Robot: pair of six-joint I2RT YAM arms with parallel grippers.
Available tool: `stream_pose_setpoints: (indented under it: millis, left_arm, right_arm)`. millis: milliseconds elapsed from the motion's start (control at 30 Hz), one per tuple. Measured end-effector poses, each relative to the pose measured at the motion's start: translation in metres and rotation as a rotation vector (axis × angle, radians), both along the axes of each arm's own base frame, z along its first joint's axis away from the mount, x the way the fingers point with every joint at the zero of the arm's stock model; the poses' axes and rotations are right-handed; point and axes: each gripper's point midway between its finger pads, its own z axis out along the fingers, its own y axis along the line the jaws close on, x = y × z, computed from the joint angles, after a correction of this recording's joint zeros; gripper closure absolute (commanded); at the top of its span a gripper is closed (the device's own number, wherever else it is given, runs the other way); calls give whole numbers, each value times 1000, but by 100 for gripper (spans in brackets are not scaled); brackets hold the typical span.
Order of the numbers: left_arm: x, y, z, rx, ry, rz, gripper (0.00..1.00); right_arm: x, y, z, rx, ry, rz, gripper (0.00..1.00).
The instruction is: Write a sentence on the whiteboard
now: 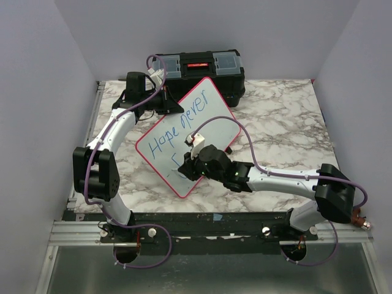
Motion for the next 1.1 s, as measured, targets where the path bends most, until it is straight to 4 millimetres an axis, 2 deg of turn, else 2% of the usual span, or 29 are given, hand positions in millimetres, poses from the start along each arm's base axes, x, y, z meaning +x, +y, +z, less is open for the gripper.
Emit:
stream_pose_setpoints:
  millis: [533, 1100]
  left_arm:
    - [0, 0, 0, 3, -5, -3, 100]
    - [0, 0, 0, 3, -4, -1, 100]
  right_arm:
    - [10, -5, 3, -4, -20, -68, 99]
    - [32, -17, 12, -25, -69, -206, 99]
